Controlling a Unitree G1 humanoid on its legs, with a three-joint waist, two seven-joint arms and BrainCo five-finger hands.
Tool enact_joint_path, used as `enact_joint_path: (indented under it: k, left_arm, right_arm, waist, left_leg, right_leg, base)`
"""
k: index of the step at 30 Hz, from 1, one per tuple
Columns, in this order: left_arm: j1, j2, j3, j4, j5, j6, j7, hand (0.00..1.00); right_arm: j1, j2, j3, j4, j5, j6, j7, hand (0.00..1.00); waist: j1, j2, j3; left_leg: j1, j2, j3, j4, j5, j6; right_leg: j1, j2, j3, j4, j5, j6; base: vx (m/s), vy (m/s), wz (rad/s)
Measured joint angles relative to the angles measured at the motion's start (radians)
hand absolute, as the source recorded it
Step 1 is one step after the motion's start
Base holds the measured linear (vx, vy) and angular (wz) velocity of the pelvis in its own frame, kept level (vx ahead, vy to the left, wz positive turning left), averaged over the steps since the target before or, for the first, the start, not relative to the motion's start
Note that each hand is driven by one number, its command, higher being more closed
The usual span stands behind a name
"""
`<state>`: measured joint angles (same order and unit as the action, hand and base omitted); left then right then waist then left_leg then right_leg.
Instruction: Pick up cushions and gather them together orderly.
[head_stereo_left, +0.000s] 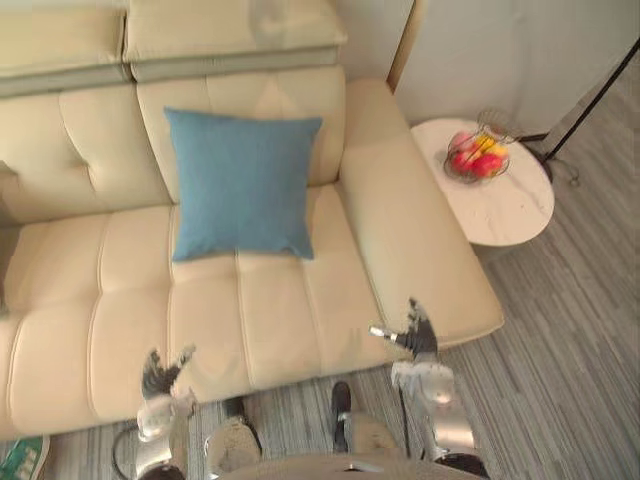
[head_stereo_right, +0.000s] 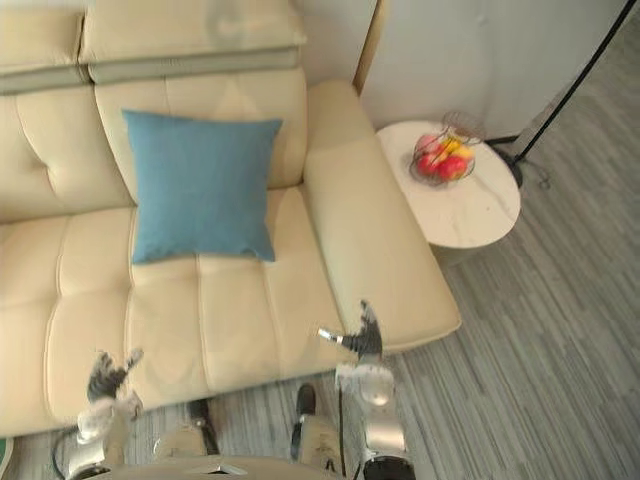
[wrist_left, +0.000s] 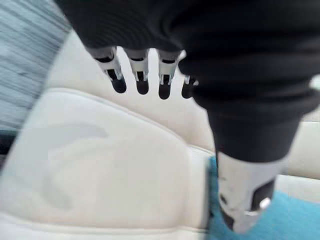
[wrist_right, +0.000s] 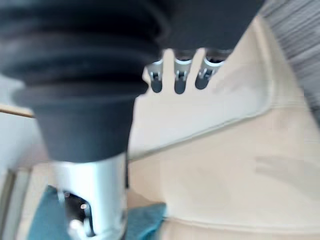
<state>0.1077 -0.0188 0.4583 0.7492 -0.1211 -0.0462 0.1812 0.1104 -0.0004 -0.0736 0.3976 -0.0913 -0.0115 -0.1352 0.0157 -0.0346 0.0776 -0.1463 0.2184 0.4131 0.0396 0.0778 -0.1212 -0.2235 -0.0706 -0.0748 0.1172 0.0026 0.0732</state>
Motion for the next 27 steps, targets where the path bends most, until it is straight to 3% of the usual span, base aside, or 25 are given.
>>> enact_joint_path:
  k: [3, 10, 15, 22, 25, 27]
  left_arm:
    - [0.026, -0.015, 0.052, 0.151, 0.031, 0.015, -0.011, 0.0]
    - [0.073, 0.006, 0.092, 0.237, 0.084, 0.045, -0.034, 0.0]
    - [0.102, 0.008, 0.09, 0.265, 0.092, 0.048, -0.044, 0.0]
    - [0.077, 0.018, 0.059, 0.285, 0.107, 0.049, -0.052, 0.0]
    - [0.061, 0.031, 0.033, 0.282, 0.115, 0.049, -0.05, 0.0]
    - [0.041, 0.049, 0.027, 0.271, 0.114, 0.049, -0.046, 0.0]
  right_arm:
    - [-0.017, 0.0, 0.032, 0.198, -0.081, 0.008, 0.025, 0.0]
    - [-0.042, -0.003, 0.03, 0.45, -0.151, 0.019, 0.027, 0.0]
    - [-0.043, -0.009, 0.028, 0.495, -0.151, 0.019, 0.027, 0.0]
    - [-0.04, -0.014, -0.017, 0.521, -0.15, 0.02, 0.025, 0.0]
    - [-0.042, -0.007, -0.018, 0.496, -0.15, 0.027, 0.024, 0.0]
    - [-0.042, -0.001, -0.018, 0.482, -0.149, 0.036, 0.024, 0.0]
  waist:
    - [0.002, 0.001, -0.026]
    - [0.01, 0.002, -0.046]
    - [0.011, -0.002, -0.063]
    - [-0.001, -0.005, -0.053]
    - [0.007, -0.016, -0.032]
    - [-0.001, -0.041, -0.017]
  left_leg:
    - [0.067, -0.016, 0.005, -0.047, 0.003, -0.004]
    - [0.135, -0.047, -0.005, -0.081, 0.0, -0.004]
    - [0.175, -0.085, -0.061, -0.098, -0.038, -0.004]
    - [0.222, -0.106, -0.03, -0.111, -0.041, 0.003]
    - [0.224, -0.104, 0.038, -0.102, -0.044, 0.008]
    - [0.192, -0.104, 0.052, -0.069, -0.052, 0.02]
  right_leg:
    - [0.074, 0.002, 0.008, -0.059, 0.019, 0.007]
    - [0.145, -0.012, 0.024, -0.105, 0.031, 0.014]
    - [0.157, -0.024, 0.068, -0.112, 0.04, 0.024]
    - [0.149, -0.03, 0.128, -0.092, 0.047, 0.021]
    - [0.095, -0.021, 0.182, -0.045, 0.048, 0.016]
    - [0.072, -0.028, 0.171, -0.046, 0.047, -0.008]
  base:
    - [0.13, 0.024, -0.05]
    - [0.05, 0.03, -0.01]
    - [-0.03, 0.044, -0.25]
    - [-0.06, 0.025, -0.29]
    - [-0.07, 0.004, -0.52]
    - [-0.09, -0.016, -0.13]
